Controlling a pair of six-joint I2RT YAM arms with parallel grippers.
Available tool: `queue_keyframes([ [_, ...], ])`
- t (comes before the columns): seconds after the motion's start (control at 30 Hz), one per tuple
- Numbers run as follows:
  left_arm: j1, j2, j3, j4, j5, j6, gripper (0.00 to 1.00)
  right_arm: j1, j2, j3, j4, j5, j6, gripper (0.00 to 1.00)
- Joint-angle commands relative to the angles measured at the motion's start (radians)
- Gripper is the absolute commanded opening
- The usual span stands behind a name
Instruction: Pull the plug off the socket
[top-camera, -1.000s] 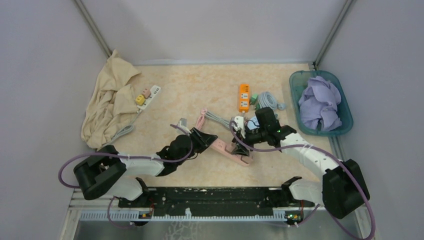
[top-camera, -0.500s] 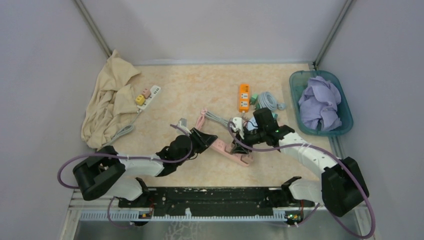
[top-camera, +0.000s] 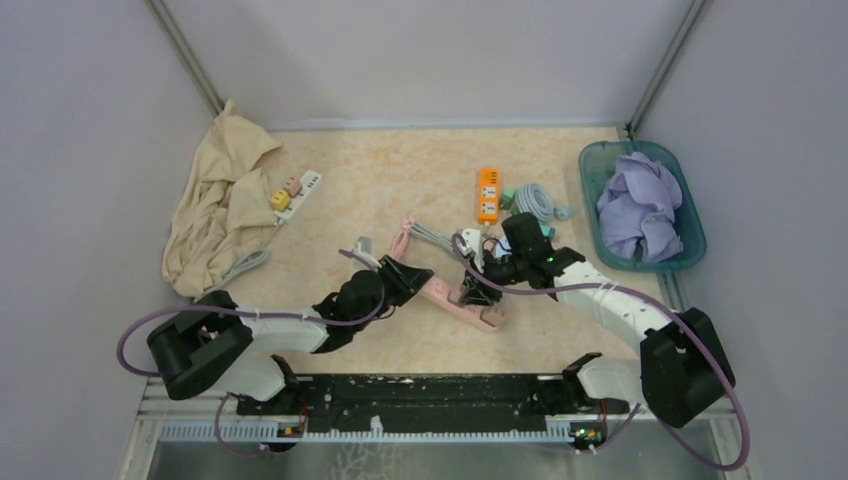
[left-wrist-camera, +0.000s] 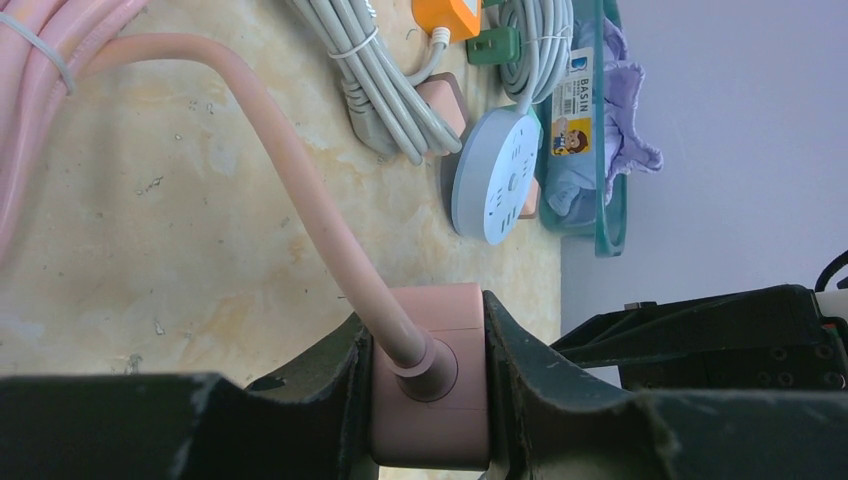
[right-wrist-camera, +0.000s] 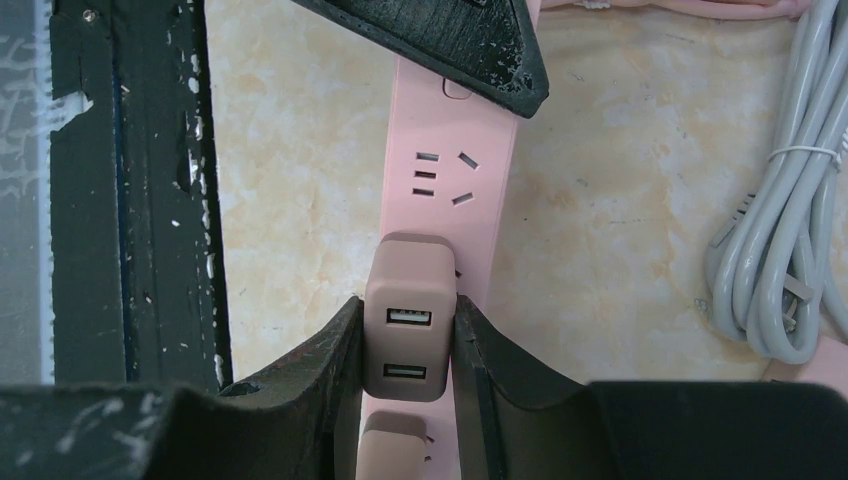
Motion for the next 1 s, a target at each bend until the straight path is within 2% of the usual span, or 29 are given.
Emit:
queue_keyframes([
  [0.0, -0.001, -0.005, -0.053, -0.173, -0.108, 0.105, 0.00, 0.006, 0.002, 0.049, 0.038, -0.039, 0.010, 0.00],
  [0.17, 0.001, -0.038, -0.079, -0.188, -0.148, 0.101, 0.00, 0.003, 0.000, 0.038, -0.002, -0.052, -0.060, 0.00],
  [0.43, 0.000, -0.037, -0.083, -0.189, -0.154, 0.097, 0.00, 0.050, -0.015, 0.000, -0.032, -0.176, -0.153, 0.00],
  [0.53, 0.000, -0.024, -0.073, -0.187, -0.143, 0.099, 0.00, 0.085, -0.027, -0.015, 0.023, -0.171, -0.114, 0.00],
  [0.7, 0.002, 0.014, -0.057, -0.154, -0.112, 0.115, 0.00, 0.103, -0.072, -0.052, 0.206, -0.132, 0.057, 0.00],
  [0.87, 0.001, 0.051, -0.050, -0.127, -0.095, 0.120, 0.00, 0.091, -0.071, -0.028, 0.226, -0.075, 0.111, 0.00],
  [0.97, 0.001, 0.046, -0.058, -0.124, -0.100, 0.122, 0.00, 0.042, -0.067, -0.019, 0.210, -0.079, 0.104, 0.00],
])
